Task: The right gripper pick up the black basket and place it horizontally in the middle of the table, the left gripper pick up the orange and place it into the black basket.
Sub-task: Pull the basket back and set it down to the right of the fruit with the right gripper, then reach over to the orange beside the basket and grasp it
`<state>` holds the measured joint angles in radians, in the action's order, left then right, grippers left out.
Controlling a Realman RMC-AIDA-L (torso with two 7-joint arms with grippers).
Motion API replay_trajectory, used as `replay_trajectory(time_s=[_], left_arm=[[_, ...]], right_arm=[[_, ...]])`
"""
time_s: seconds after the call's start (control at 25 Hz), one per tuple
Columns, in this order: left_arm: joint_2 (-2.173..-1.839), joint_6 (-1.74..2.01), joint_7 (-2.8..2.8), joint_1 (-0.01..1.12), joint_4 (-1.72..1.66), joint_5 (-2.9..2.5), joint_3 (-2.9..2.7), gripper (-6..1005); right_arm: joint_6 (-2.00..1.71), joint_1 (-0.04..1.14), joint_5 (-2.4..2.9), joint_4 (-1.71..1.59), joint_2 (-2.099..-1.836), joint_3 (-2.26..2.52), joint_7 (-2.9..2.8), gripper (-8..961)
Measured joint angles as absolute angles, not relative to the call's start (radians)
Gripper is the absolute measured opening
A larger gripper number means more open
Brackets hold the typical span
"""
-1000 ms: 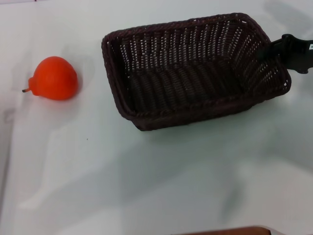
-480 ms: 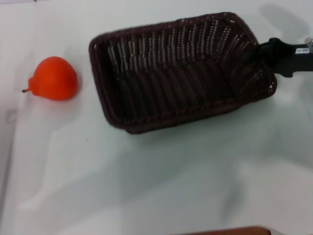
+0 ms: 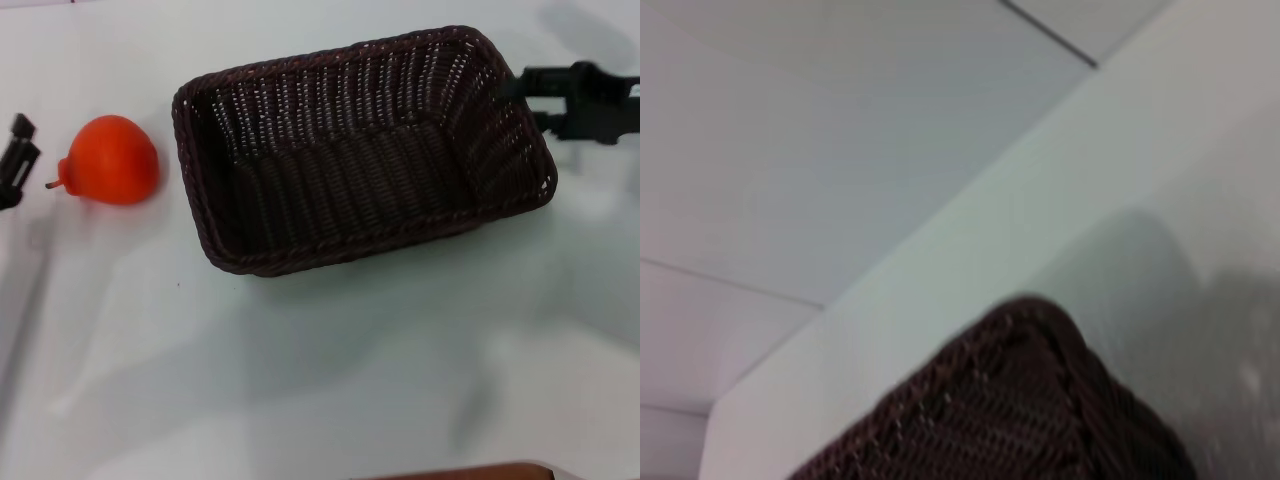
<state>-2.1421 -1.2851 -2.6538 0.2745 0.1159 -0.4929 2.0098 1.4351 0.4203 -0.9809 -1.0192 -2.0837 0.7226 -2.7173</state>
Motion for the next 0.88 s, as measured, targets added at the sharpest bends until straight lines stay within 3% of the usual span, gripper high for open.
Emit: replay_trajectory(time_s=[0.2, 0.32, 0.44, 0.84, 0.88], left_arm=[[-2.069, -1.183, -2.511, 0.288, 0.166, -0.495, 1.786, 806], [-2.041, -1.126, -2.45, 0.31, 0.178, -0.495, 1.695, 773], [-2.019, -1.081, -2.388, 0.348, 0.181, -0.495, 1.597, 750], [-2.01, -1.036, -2.367, 0.398, 0.183, -0.494, 1.516, 745], [-2.01, -1.03, -2.367, 0.398, 0.183, -0.494, 1.517, 700]], right_arm=[[1.483, 0.397, -1.006, -1.105, -2.085, 0.641, -2.674, 691], [1.5, 0.385, -1.039, -1.129, -2.085, 0.57, -2.634, 755], [1.519, 0.378, -1.069, -1.147, -2.084, 0.483, -2.598, 756], [1.525, 0.342, -1.226, -1.151, -2.089, 0.351, -2.437, 759], [1.523, 0.34, -1.241, -1.14, -2.089, 0.341, -2.419, 758]])
